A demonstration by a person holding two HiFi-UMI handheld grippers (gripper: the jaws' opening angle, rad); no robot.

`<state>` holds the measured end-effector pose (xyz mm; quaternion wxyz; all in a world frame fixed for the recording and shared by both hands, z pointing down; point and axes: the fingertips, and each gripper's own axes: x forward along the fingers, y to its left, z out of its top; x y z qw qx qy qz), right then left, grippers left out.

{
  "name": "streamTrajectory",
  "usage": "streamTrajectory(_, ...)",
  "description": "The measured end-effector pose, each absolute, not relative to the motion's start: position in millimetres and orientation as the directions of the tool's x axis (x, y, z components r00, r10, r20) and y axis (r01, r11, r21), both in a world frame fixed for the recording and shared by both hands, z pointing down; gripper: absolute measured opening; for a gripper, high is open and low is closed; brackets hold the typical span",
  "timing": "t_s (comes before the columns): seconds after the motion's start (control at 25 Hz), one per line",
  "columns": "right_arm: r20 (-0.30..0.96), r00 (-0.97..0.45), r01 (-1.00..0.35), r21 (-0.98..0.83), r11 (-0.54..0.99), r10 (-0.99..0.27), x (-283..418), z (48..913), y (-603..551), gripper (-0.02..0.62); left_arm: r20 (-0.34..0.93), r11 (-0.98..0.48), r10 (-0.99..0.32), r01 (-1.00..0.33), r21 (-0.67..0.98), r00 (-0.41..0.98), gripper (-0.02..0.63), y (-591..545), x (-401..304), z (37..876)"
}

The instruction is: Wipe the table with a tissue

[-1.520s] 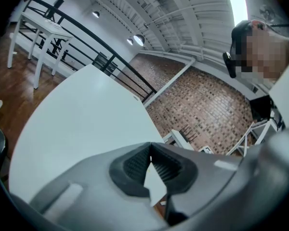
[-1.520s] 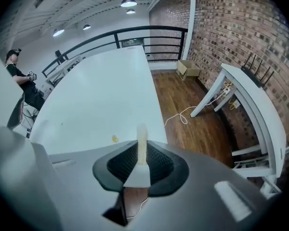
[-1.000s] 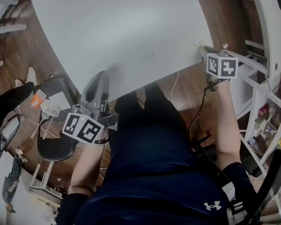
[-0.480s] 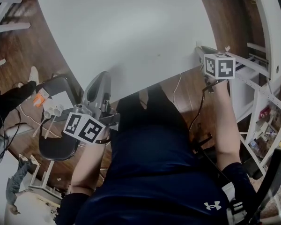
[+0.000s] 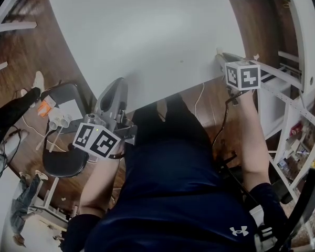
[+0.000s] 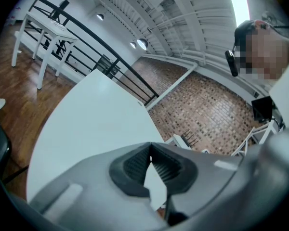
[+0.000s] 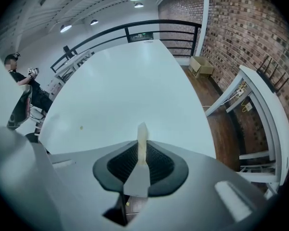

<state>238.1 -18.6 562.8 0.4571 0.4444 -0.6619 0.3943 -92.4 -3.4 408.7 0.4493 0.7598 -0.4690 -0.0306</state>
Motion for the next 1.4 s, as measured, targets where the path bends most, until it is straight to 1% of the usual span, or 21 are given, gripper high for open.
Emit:
streamTrajectory(0.4,0.954,-0.213,-0.93,-0.131,0.344,-0.211,207,563,-17,0.055,0.377,-0.136,-0.749,-0.683,0.717,0.545,0.006,2,-98,410)
streamTrajectory(1.4,0.95,-0.256,-0.888,-0.159,0.432,-0.177,127,564,-7,0.057,0.383,-0.098,-0.769,-0.686,0.721,0.512,0.006,14,-144,415)
